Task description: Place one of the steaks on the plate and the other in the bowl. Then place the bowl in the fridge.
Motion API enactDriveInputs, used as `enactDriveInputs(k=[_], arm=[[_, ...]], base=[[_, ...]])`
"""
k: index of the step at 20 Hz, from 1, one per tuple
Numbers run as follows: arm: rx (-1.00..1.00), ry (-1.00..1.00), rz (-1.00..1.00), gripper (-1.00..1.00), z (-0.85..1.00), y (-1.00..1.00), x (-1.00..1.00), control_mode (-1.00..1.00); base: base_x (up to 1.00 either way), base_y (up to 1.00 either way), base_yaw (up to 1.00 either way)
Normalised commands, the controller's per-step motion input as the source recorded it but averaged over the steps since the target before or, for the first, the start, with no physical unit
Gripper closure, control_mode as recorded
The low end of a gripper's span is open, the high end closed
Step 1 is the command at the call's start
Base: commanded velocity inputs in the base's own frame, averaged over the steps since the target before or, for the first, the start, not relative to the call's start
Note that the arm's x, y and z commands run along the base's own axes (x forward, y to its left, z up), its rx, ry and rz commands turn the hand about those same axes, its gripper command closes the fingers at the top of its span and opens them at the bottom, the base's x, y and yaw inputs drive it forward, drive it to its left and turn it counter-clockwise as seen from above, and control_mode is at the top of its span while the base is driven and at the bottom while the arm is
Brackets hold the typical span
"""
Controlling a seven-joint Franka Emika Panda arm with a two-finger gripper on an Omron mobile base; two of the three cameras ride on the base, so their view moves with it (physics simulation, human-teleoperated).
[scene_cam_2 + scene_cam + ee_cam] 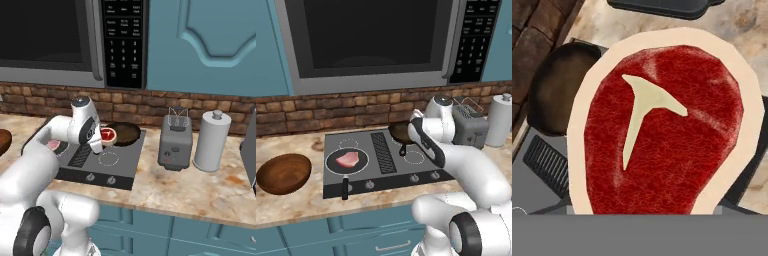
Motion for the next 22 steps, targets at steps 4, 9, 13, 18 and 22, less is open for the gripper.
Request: enactDriveInputs(k=[4, 9, 13, 18, 22], arm=[[0.00, -0.01, 0.21, 1.00, 0.31, 0.37, -0.99, -1.00], [0.00, -0.11, 0.21, 1.00, 0.33, 0.69, -0.91, -1.00], [0.00, -0.14, 0.16, 1.00, 0.38, 0.88, -0.80, -1.00], [0.00, -0.07, 0.17, 1.00, 0.43, 0.93, -0.58, -1.00], [0.00, -0.04, 0.17, 1.00, 0.36, 0.89, -0.45, -1.00]], base=[[0.00, 0.00, 0.00], [0.00, 0.00, 0.00], [0.00, 0.00, 0.00], [0.00, 0.00, 0.00], [0.00, 0.00, 0.00]])
